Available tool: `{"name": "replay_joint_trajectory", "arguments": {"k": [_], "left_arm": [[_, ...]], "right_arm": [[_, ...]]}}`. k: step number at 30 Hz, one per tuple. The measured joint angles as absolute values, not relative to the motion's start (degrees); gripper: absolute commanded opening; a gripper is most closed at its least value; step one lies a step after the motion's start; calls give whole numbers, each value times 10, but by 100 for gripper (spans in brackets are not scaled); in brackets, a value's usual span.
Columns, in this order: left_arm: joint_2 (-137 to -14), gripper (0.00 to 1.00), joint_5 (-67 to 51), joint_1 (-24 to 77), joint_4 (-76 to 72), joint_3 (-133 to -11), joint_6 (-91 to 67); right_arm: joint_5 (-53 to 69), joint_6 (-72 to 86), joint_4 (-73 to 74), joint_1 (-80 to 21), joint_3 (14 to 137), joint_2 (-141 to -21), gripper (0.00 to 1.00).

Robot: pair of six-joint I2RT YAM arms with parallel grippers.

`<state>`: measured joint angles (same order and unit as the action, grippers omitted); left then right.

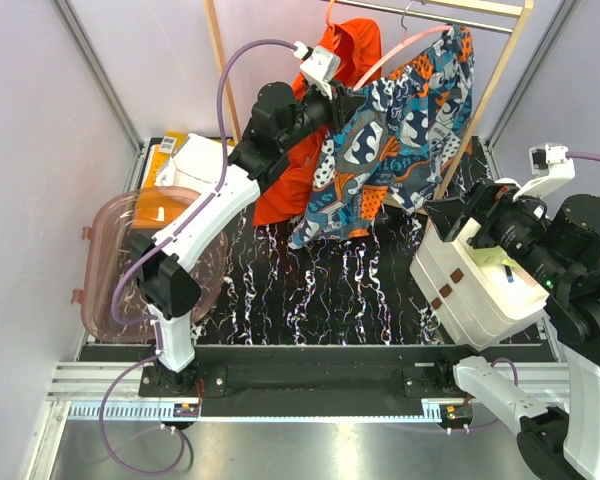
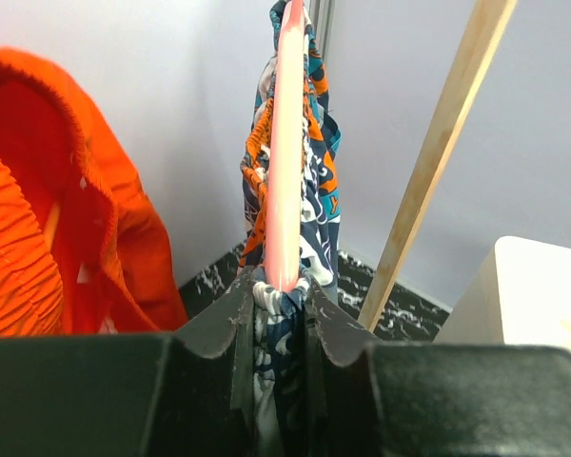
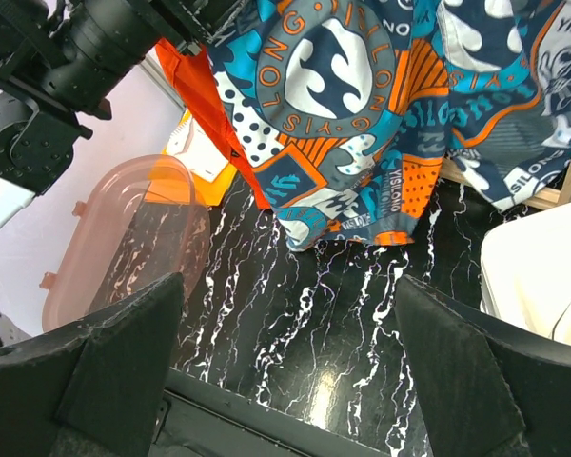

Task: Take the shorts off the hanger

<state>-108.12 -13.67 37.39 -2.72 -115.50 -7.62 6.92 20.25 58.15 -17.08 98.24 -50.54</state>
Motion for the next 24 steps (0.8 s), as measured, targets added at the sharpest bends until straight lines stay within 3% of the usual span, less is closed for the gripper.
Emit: {"name": "replay_joint_trajectory", "arguments": {"k": [11,24], "left_arm": [[-1011,0,-141,375,-106,-1046,-73],[-737,0,-125,375,8,-821,-99]], "right_arm": [[67,197,580,-171,971,-503,100],[210,173,537,-171,932,-567,100]]}}
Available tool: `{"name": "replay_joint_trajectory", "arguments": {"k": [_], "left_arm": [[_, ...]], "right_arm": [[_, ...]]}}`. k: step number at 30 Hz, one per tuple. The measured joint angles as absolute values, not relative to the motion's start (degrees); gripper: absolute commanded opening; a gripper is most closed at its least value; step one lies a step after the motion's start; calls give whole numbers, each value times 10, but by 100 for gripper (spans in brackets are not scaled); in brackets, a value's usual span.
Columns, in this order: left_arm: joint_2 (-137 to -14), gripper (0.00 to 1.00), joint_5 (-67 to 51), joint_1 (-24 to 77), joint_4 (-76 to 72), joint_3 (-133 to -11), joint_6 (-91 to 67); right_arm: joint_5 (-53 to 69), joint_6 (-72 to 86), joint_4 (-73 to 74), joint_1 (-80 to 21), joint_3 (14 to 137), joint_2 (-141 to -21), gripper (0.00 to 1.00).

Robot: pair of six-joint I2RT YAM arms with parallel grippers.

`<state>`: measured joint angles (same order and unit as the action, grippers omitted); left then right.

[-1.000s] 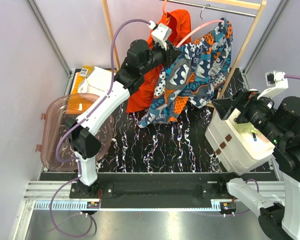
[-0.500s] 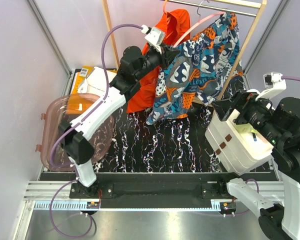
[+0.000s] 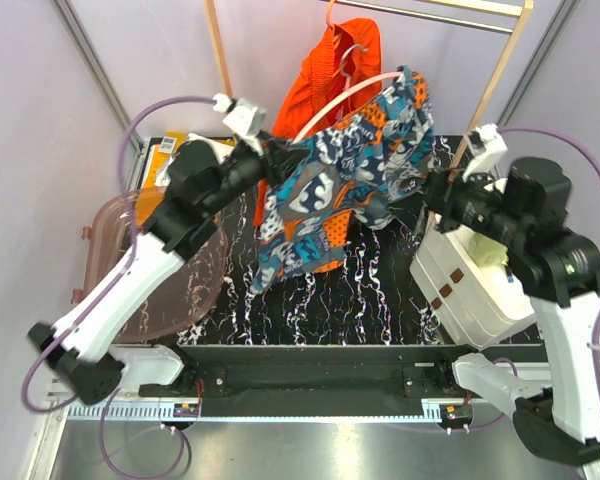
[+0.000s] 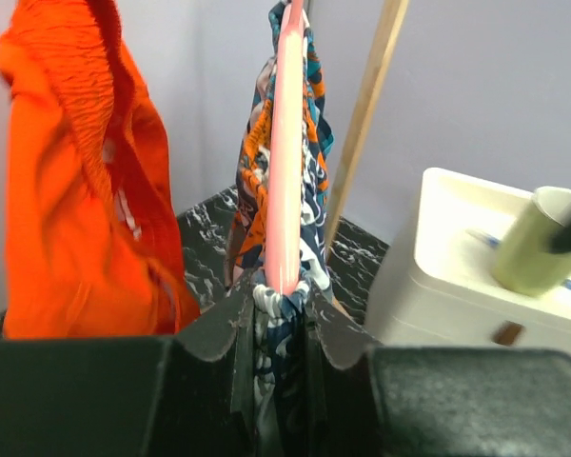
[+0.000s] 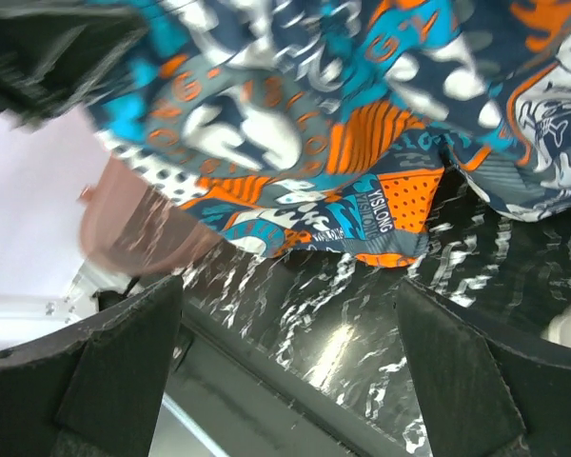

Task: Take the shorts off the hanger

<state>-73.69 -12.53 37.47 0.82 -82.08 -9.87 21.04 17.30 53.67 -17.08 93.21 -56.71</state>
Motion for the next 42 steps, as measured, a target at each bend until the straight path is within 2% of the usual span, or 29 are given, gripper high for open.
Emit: {"name": "replay_joint_trajectory", "arguments": {"k": [4,10,14,19,22,23,30,36,37,42], "left_arm": [[-639,0,-114,375,74,-776,-134],[-508,0,-105,375,158,-703,-180],[-465,0,-105,375,198,-662,-200],[-449,0,-105,375,246,-632,-216],[-451,0,-107,375,265,-632,-224],[-451,0,-108,375,268,-632,-227],[-450,0,-116,375,271,-632,-245],[-447,0,-126,375,274,-632,-258],[-447,0,-130,375,273,-632,-260],[-447,0,-136,375,273,-632,-271]], "right_arm": [[232,174,521,-208,933,-618,100],[193,186,503,-362,945,-700,100],[168,204,488,-389,964,-712,100],[127,209,476,-431,1052,-748,100],[93,208,472,-456,1095,-772,95],[82,207,474,-461,1107,-781,90],[-11,194,465,-466,1142,-849,72],[-65,172,422,-472,1113,-869,64],[-70,168,410,-473,1104,-868,60],[-82,154,348,-482,1044,-863,52]]}}
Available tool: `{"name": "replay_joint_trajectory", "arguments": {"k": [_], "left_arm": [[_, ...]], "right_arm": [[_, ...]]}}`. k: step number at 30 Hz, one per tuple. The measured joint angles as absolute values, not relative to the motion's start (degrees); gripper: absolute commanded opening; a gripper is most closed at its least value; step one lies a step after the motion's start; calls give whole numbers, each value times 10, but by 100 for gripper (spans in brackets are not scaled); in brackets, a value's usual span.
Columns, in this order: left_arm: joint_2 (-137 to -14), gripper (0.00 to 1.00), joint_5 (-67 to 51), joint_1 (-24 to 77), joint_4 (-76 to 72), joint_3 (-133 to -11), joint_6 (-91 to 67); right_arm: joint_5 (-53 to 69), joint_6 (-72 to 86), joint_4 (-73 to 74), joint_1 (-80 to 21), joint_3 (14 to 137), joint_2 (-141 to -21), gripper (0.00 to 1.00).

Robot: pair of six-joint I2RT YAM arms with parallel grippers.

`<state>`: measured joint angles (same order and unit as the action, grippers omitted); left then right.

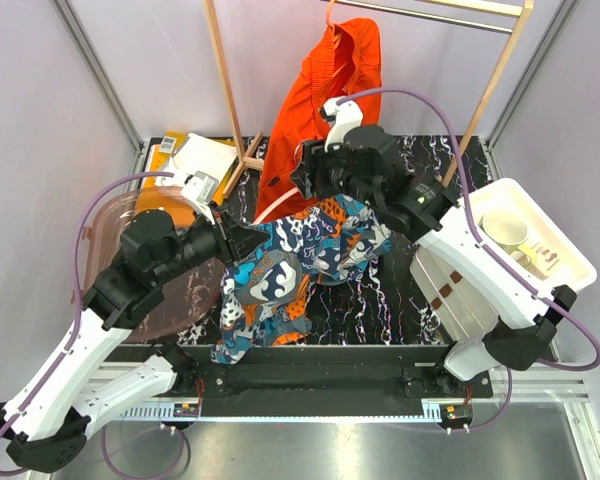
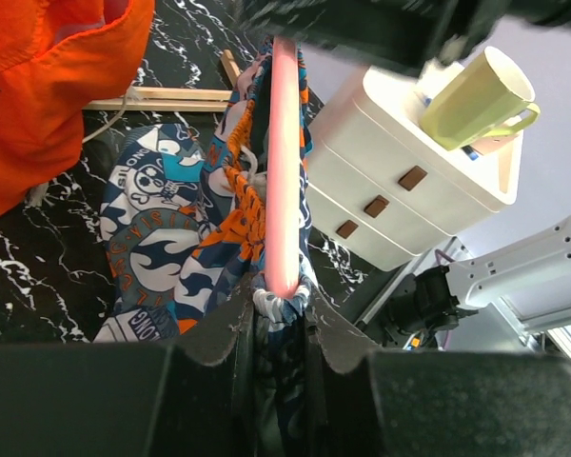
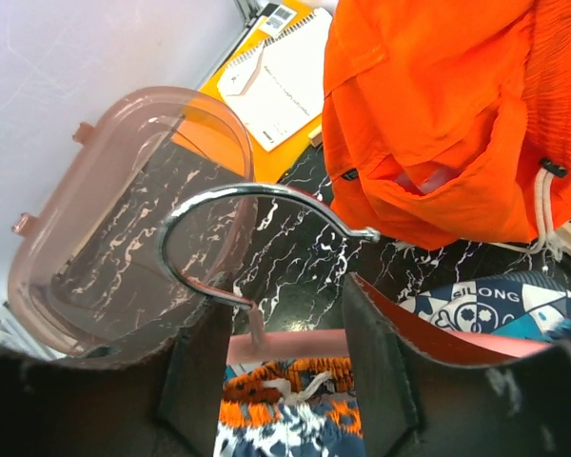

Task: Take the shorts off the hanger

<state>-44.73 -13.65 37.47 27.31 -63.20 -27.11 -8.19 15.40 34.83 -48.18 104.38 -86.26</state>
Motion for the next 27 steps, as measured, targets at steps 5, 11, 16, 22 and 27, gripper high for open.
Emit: {"name": "replay_joint_trajectory", "arguments": {"k": [5,11,16,22,27], "left_arm": [[-449,0,-143,375,276,-632,-288],[-454,30,-154,375,267,-632,-303],[-443,87,-150,375,257,-632,-307],[-412,93,-138,375,256,-638,-309],[-411,80,-120,375,254,-648,-310]], "right_arm": [[-91,139,286,-488,976,-843,17],[-100,126,234,-498,932,-815,0],[-117,122,230,-499,919,-797,0],[-132,116,231,-498,899,-780,0],[-135,117,235,-498,887,-765,0]]}}
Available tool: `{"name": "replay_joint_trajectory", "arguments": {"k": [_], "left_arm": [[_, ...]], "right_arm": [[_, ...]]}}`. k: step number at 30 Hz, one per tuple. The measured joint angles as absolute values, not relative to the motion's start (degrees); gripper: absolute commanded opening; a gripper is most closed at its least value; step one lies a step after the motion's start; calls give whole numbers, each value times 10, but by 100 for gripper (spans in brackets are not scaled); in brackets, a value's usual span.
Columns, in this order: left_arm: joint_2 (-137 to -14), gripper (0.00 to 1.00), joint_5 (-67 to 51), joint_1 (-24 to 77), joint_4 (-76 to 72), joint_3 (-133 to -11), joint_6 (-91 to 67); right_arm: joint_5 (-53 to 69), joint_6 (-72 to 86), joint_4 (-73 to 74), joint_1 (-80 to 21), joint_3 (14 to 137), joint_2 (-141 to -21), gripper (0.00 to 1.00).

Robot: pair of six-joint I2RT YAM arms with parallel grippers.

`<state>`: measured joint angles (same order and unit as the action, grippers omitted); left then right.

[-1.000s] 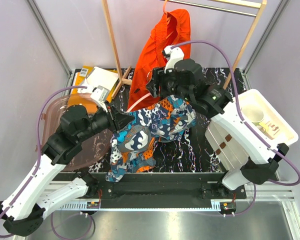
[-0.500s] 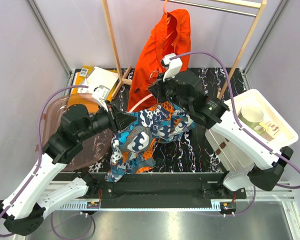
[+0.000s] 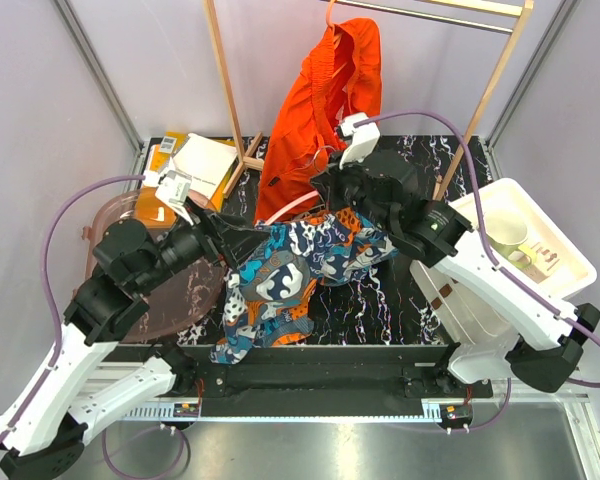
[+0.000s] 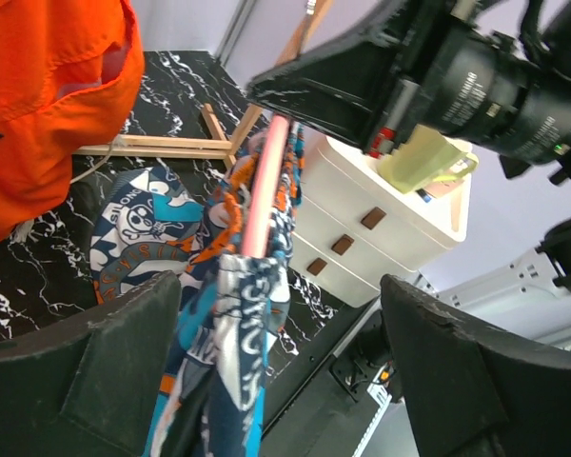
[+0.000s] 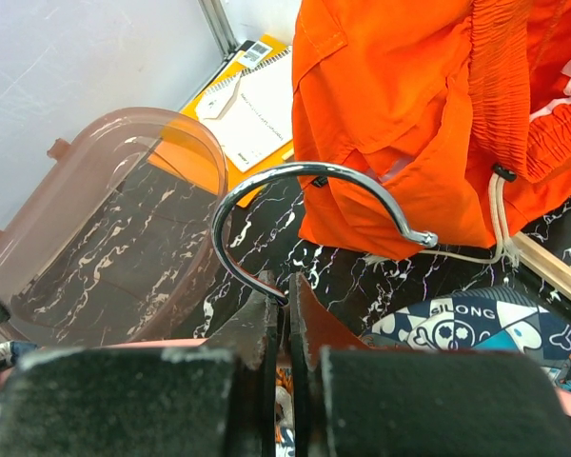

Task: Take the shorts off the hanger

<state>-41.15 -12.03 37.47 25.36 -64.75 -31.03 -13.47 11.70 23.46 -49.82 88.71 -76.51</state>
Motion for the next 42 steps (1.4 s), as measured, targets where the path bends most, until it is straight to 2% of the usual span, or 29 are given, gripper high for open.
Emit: {"name": "replay_joint_trajectory", "arguments": {"k": [6,7,9,11,12,13,14,15,25,31,36,42], "left_arm": [[-433,59,-106,375,254,-648,-314],[-437,51,-104,375,255,-648,-315],[-444,45,-101,375,257,-648,-316],[-448,35,-100,375,258,-648,-316],[-448,29,-99,375,258,-648,-315],[-448,14,-99,375,259,-649,-316],[-448,4,-99,375,259,-649,-316],[-449,0,-99,375,260,-651,-316],[-430,0,-73,375,262,-651,-313],[-335,0,8,375,282,-620,-314],[-261,0,49,378,291,-577,-327],[-261,0,57,378,298,-549,-345]], "right_arm": [[-135,120,236,-498,877,-750,0],[-135,120,237,-498,876,-750,0],[-135,122,237,-498,875,-750,0],[-135,123,237,-498,872,-750,0],[-135,124,237,-498,870,-750,0],[-135,125,237,-498,869,-750,0],[-135,126,238,-498,868,-750,0],[-135,127,238,-498,866,-750,0],[-200,163,241,-500,861,-747,0],[-255,211,246,-492,853,-724,0],[-223,285,253,-432,852,-702,0],[-163,348,267,-392,852,-698,0]]}}
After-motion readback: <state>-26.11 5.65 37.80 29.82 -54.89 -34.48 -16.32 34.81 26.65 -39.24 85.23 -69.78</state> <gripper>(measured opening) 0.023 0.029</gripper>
